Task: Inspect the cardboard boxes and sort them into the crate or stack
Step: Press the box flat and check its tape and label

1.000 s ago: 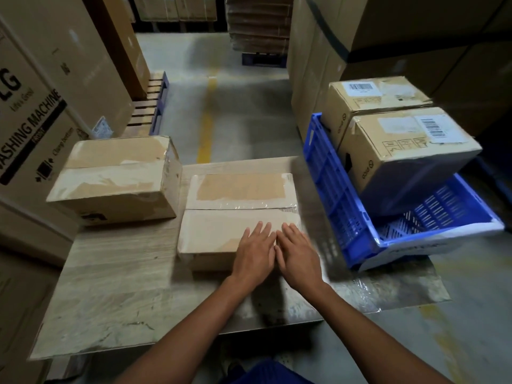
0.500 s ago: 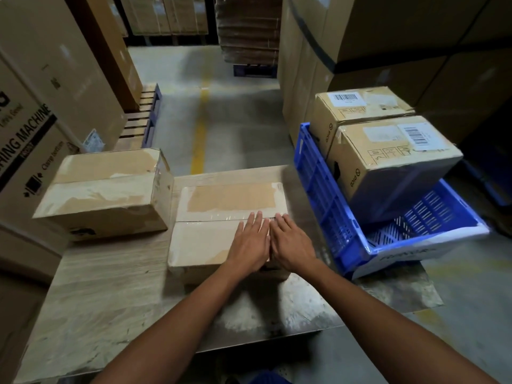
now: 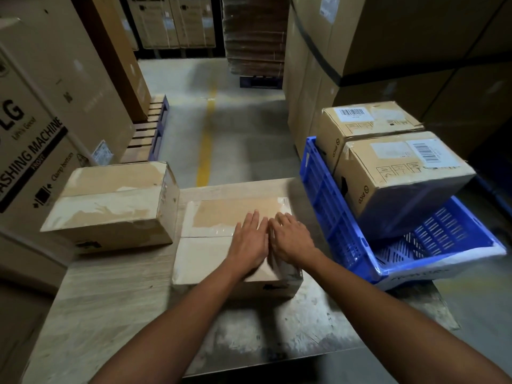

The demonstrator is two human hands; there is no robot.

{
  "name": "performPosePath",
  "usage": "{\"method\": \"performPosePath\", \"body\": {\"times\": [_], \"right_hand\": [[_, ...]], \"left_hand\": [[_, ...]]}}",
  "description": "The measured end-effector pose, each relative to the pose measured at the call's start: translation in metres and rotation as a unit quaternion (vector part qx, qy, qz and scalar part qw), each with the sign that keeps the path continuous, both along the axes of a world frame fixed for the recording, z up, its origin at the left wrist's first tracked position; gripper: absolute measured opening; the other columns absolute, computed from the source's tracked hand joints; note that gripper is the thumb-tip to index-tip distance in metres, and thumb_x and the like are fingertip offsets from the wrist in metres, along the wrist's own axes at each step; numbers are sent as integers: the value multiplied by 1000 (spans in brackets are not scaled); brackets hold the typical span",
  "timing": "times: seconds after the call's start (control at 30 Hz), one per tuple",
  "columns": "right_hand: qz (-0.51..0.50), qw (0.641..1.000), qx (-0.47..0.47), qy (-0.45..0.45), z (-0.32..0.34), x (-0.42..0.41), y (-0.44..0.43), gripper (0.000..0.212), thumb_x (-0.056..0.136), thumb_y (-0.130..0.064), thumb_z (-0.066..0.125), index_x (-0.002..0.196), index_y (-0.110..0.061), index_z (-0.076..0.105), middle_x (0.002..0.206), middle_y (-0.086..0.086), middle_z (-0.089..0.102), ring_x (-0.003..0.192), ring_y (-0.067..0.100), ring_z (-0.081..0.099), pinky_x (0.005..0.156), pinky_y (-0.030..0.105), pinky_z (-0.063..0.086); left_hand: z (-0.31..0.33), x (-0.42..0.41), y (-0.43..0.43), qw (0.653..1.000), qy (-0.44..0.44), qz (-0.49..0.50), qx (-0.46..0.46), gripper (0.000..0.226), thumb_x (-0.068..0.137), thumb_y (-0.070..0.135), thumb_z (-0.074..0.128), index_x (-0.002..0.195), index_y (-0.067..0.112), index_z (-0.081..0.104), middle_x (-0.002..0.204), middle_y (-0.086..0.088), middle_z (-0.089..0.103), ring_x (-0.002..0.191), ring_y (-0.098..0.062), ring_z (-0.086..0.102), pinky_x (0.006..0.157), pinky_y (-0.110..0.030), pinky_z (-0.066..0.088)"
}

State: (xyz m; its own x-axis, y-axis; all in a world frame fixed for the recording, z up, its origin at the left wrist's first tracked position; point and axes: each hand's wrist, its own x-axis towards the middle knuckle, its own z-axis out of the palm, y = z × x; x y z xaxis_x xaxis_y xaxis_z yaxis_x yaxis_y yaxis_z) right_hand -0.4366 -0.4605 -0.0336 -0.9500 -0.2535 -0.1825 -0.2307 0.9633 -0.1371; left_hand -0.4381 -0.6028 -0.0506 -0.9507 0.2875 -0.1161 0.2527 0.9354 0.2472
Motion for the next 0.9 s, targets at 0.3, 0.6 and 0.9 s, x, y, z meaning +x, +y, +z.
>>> {"method": "performPosePath", "body": {"times": [0.3, 0.6, 0.9], "right_hand": [[-49, 997, -48, 46, -10, -13, -6, 43, 99, -49, 48, 133, -21, 49, 145, 6, 42, 135, 24, 37, 102, 43, 46], [-269, 930, -243, -59, -8, -45, -23, 76, 83, -28, 74, 148, -19, 35, 162, 20, 18, 145, 40, 28, 112, 49, 38], [-335, 896, -283, 70, 31, -46, -22, 81, 87, -58, 65, 155, -35, 27, 132, 11, 33, 117, 27, 44, 98, 42, 47]], "left_hand": [[-7, -20, -20, 999, -10, -15, -45, 54, 106, 42, 23, 157, 25, 18, 167, -3, 4, 153, -24, 3, 122, -51, 8], [10, -60, -94, 950, -69, 303, 35, 60, 100, 57, 35, 154, 33, 23, 164, -14, 0, 145, -46, 13, 110, -68, 23], [56, -60, -108, 897, 17, 378, 230, 50, 100, 47, 45, 147, 31, 43, 148, -10, 30, 132, -35, 32, 107, -51, 32]]}}
